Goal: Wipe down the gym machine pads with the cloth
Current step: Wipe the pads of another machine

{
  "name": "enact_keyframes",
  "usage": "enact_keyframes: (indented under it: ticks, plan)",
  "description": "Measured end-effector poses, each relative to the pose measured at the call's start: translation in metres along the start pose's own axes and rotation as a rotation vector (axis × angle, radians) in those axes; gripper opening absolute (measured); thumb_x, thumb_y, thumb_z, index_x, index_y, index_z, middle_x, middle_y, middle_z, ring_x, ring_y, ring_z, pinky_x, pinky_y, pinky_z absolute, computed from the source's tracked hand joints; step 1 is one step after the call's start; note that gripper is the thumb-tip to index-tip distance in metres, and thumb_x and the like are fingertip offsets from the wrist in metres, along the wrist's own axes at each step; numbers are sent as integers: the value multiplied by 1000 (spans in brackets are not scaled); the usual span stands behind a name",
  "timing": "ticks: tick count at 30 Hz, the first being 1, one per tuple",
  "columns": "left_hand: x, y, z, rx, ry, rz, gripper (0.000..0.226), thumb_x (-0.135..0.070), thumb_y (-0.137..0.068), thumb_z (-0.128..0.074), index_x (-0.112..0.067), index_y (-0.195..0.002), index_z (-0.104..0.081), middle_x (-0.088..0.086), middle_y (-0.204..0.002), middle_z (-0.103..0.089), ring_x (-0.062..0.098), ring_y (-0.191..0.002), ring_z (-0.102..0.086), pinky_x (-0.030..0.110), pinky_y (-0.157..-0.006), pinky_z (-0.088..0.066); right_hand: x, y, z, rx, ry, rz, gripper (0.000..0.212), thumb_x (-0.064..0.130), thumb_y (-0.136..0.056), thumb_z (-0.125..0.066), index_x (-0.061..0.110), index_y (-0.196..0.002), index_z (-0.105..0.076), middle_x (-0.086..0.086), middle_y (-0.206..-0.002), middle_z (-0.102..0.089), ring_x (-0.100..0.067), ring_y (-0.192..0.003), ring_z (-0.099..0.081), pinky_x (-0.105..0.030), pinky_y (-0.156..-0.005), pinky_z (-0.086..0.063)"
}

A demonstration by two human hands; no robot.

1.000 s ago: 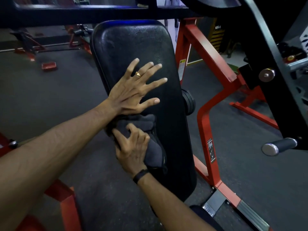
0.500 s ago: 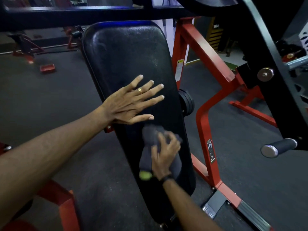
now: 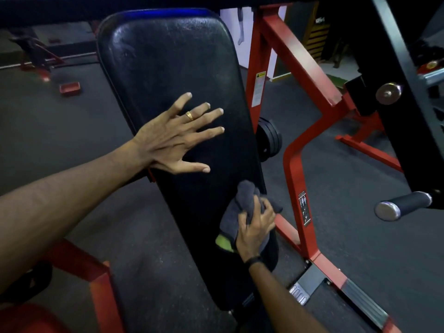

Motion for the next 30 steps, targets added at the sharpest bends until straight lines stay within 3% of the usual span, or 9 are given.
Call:
enact_keyframes:
  ticks: [4,7,12,16,21,24,30]
  plan:
    - [-5,0,-1,45,-9,-28,91,-81,-90,-27,-17,-153,-39,14,-163,-26,33,-146,-33,57,-122,-10,-24,5,5,-17,4,-161,44,32,-92,-44,24,-135,-46,-19,-127,-53,-36,-112,-45,-60,-82,-46]
    - [-26,9,-7,44,30,-87,88,-78,-91,-35,-14,-150,-43,16,-160,-32,36,-143,-38,58,-120,-15,4,-44,12,-95,-99,-200,48,36,-93,-43,15,-133,-59,-19,-123,-56,-40,-109,-49,-55,-86,-42]
    - [-32,9,-14,56,57,-63,84,-74,-92,-38,-9,-144,-51,19,-153,-42,38,-141,-41,59,-118,-21,92,-161,14,-165,-278,-9,49,40,-94,-46,15,-134,-62,-15,-122,-58,-33,-114,-50,-47,-90,-40]
    - [-31,9,-18,90,55,-53,80,-71,-94,-37,-6,-138,-55,20,-152,-44,38,-141,-40,59,-117,-24,141,-201,-1,-114,-314,57,53,50,-91,-49,27,-139,-58,-7,-126,-57,-27,-121,-50,-41,-92,-38]
    - [-32,9,-16,71,27,-47,74,-66,-95,-41,-7,-137,-57,20,-152,-44,38,-140,-42,59,-116,-26,72,-168,-8,-10,-344,16,67,61,-95,-42,15,-141,-55,-10,-121,-60,-27,-117,-57,-40,-95,-47]
    - [-33,9,-18,66,27,-51,73,-65,-95,-41,-7,-137,-56,20,-152,-43,38,-140,-41,59,-116,-26,13,-134,-11,6,-390,-137,80,72,-92,-37,1,-120,-62,-9,-104,-62,-25,-100,-59,-43,-82,-48]
    - [-32,9,-19,70,29,-34,72,-64,-96,-41,-8,-138,-56,19,-153,-42,38,-141,-41,59,-116,-25,-83,-57,-4,72,-367,-361,93,93,-79,-28,7,-97,-58,-14,-90,-61,-34,-87,-59,-41,-70,-44]
Point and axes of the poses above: each hand's wrist, its own y-axis away from the middle knuckle, its own z-axis out of the back of the hand, x = y × z, the point moved 9 cm from there along -y, towards the middle knuckle
